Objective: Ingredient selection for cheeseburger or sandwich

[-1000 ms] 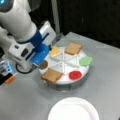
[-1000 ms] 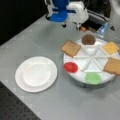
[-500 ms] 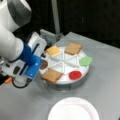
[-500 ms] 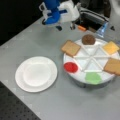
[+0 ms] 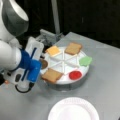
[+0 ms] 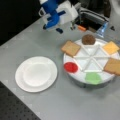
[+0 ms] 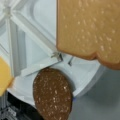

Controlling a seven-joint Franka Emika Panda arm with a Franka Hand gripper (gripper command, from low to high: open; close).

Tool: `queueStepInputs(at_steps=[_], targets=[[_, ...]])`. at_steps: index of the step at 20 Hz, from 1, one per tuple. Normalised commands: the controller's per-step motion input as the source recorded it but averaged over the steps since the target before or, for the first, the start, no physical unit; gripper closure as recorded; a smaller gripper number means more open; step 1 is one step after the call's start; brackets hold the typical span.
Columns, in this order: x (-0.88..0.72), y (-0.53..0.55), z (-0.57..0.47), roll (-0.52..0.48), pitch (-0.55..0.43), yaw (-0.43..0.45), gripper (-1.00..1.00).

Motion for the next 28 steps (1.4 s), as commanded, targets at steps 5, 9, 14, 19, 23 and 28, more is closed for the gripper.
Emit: queueStepInputs(at_steps=[5,9,14,19,23,28], targets=[[0.47,-0.52,-0.09,0.563,0.136,0.272,-1.0],[0.47,-0.48,-0.17,0.449,0.113,0.233,-1.0],[0.41,-0.36,-0.19,0.407,0.077,0.194,-1.0],[0.31,-0.19,-0.15,0.469,0.062,0.155,-1.0],[0.31,-0.14,-0.24,0.531,0.037,0.151,-1.0],[0.33,-0.23,-0.27,0.554,0.007,0.218,-1.0]])
